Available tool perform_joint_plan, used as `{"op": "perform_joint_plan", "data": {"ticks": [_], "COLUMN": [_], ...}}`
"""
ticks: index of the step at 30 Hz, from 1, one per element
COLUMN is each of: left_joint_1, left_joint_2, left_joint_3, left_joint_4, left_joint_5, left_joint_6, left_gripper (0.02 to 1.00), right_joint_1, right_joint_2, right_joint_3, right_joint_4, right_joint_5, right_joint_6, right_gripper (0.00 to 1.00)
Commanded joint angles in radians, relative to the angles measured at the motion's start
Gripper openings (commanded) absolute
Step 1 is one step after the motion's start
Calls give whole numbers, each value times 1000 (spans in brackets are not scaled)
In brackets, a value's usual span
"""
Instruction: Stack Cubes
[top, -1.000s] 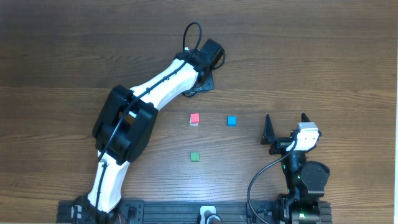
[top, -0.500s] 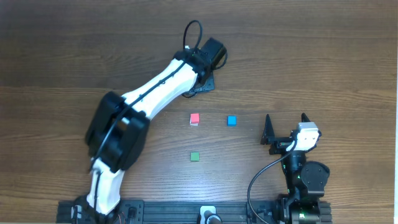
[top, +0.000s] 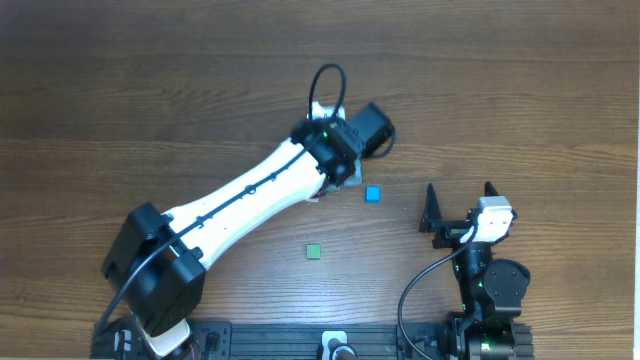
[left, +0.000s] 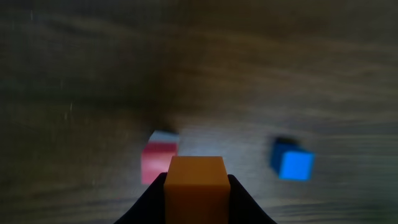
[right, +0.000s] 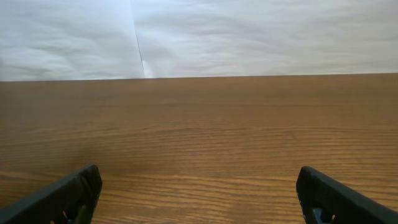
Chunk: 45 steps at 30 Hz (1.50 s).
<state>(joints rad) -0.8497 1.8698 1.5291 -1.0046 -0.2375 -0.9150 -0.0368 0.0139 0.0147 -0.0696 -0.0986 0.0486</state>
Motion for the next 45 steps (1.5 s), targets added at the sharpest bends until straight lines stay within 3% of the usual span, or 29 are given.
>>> {"op": "perform_joint_plan", "data": {"ticks": [1, 45], "left_joint_1": [-3, 18], "left_joint_2": [-55, -48], "left_joint_3": [-60, -172], "left_joint_4": [-2, 96], "left_joint_5": [-29, -6], "left_joint_6": [-71, -62], "left_gripper": [56, 58], "right_joint_1": [-1, -1], "right_joint_2": [-7, -7], "right_joint_3": [-10, -10], "right_joint_4": [3, 3], "right_joint_5": [2, 2], "right_joint_6": [-5, -5], "right_gripper": [993, 991]}}
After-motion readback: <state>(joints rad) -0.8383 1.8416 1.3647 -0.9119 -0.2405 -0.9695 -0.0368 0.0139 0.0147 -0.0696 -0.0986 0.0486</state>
